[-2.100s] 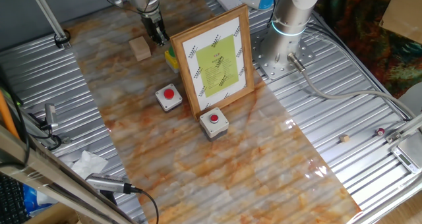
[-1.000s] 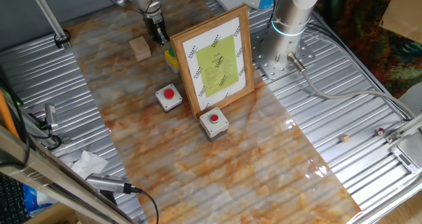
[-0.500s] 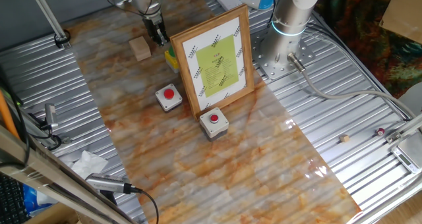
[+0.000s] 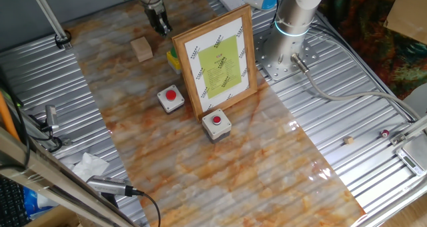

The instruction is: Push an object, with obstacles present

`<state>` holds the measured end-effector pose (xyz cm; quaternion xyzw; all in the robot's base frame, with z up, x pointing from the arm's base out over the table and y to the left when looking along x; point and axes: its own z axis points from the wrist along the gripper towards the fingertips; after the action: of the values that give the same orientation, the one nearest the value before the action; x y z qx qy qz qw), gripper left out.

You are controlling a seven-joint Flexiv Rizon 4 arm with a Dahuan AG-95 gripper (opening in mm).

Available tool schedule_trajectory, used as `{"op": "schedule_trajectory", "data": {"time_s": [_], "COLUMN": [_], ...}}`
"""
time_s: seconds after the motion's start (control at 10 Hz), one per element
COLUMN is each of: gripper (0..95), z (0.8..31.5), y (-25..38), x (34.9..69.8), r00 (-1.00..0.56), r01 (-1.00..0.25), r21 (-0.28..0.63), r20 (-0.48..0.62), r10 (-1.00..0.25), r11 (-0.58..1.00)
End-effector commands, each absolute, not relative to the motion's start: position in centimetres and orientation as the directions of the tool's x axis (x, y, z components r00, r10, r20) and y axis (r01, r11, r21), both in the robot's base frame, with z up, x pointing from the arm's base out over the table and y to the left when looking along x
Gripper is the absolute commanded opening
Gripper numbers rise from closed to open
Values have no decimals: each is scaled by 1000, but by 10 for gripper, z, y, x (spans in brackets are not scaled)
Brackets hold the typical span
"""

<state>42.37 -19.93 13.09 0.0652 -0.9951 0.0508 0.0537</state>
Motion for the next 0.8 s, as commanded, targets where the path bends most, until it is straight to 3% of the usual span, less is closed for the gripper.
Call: {"op": "schedule_trajectory", "data": {"time_s": [0.1,0.8], "gripper": [0,0], "z": [132,124], "y": [-213,-261], "x": [418,406], "r00": [-985,-982], "r01": [-140,-173], "r21": [-87,-29], "r20": [114,88], "r10": [-130,-170], "r11": [986,985]}}
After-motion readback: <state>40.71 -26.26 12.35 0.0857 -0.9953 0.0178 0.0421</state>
